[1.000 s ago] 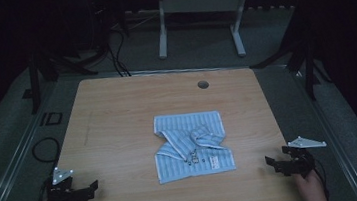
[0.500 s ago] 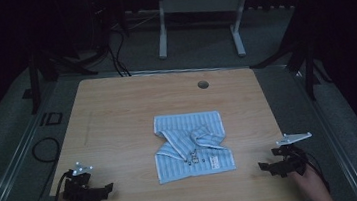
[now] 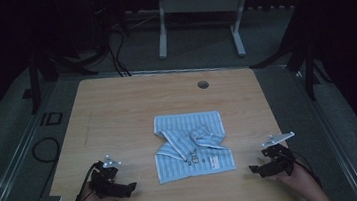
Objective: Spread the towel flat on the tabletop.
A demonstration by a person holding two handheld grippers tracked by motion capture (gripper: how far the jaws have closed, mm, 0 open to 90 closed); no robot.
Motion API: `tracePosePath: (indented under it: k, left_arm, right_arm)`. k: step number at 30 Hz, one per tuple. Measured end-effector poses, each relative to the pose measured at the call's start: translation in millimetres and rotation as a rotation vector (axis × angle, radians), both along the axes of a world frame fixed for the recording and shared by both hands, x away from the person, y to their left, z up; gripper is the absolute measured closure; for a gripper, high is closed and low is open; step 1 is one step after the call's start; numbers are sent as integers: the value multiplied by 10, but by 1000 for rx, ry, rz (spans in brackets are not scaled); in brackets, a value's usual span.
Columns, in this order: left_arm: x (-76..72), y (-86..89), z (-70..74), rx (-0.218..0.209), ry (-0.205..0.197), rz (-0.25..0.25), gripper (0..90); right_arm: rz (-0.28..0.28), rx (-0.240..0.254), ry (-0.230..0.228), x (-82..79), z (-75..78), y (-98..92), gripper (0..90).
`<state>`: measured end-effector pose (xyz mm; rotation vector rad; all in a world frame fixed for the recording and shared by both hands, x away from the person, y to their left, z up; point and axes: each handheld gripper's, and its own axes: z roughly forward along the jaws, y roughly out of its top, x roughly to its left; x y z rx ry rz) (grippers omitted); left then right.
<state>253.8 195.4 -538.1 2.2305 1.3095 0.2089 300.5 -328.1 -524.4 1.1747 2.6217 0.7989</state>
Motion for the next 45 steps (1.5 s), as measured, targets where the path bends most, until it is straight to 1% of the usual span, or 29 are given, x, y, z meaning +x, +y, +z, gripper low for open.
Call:
tracePosePath:
  k: [2, 4, 6, 7, 8, 9, 10, 13, 15, 16, 17, 18, 20, 23, 25, 27, 29, 31, 32, 33, 34, 36, 39, 41, 43, 44, 45]
  left_arm:
    - [35, -90, 1, 5, 2, -19, 33]
    - [72, -176, -1, 2, 6, -38, 33]
    - [104, -266, -3, 0, 9, -55, 33]
    - [119, -313, -2, -5, 13, -65, 33]
    - [131, -364, -3, -3, 15, -74, 34]
    - [143, -416, 0, 11, 11, -86, 37]
    - [151, -456, -1, 12, 9, -94, 37]
    - [201, -602, 14, 2, 10, -118, 38]
    - [236, -682, 36, 0, 7, -134, 57]
    - [250, -715, 44, 2, 8, -140, 57]
    - [275, -764, 56, 14, 11, -155, 57]
    - [295, -805, 65, 19, 12, -164, 57]
    - [331, -878, 87, 26, 10, -179, 64]
    - [390, -976, 118, 14, 13, -197, 101]
    - [430, -1046, 130, 18, 12, -210, 106]
    - [472, -1120, 137, 18, 12, -219, 141]
    - [512, -1195, 154, 9, 14, -240, 146]
    - [548, -1278, 172, -2, 9, -258, 197]
    - [566, -1324, 180, 0, 2, -267, 201]
    - [584, -1366, 186, -2, -5, -271, 226]
    - [607, -1406, 189, -6, -2, -278, 256]
    - [659, -1490, 181, -14, 6, -284, 262]
    - [750, -1613, 144, 5, 20, -285, 264]
    - [821, -1672, 130, 7, 26, -276, 264]
    - [871, -1696, 127, -4, 27, -270, 309]
    - [898, -1707, 122, -6, 22, -264, 311]
    - [922, -1716, 119, 6, 21, -263, 312]
  right_arm:
    - [24, -13, -8, 8, 2, 47, 136]
    - [44, -15, -3, 26, 2, 92, 154]
    - [77, -26, -6, 38, 3, 141, 201]
    - [88, -32, -10, 41, 3, 170, 203]
    - [99, -29, -5, 48, 4, 196, 225]
    - [111, -24, 2, 61, 4, 221, 244]
    - [121, -26, 5, 72, 2, 249, 254]
    - [149, -35, 13, 108, 4, 346, 314]
    - [174, -47, 9, 130, 15, 417, 346]
    - [186, -51, 10, 144, 22, 453, 359]
    - [192, -55, 9, 152, 30, 481, 378]
    - [205, -66, 5, 167, 51, 524, 388]
    - [217, -68, 3, 198, 102, 583, 419]
    - [236, -64, -17, 233, 193, 667, 437]
    - [247, -69, -40, 259, 269, 746, 448]
    - [259, -64, -47, 294, 330, 827, 459]
    - [278, -64, -54, 330, 381, 925, 465]
    - [299, -71, -63, 362, 418, 1037, 483]
    - [315, -75, -64, 381, 432, 1095, 487]
    - [328, -79, -70, 397, 445, 1156, 493]
    - [340, -84, -76, 418, 457, 1213, 500]
    - [361, -94, -77, 451, 480, 1331, 500]
    - [383, -107, -76, 513, 493, 1498, 501]
    - [399, -121, -80, 551, 493, 1600, 498]
    - [409, -119, -82, 588, 496, 1678, 497]
    - [410, -116, -84, 603, 497, 1710, 497]
    - [413, -114, -84, 616, 494, 1740, 497]
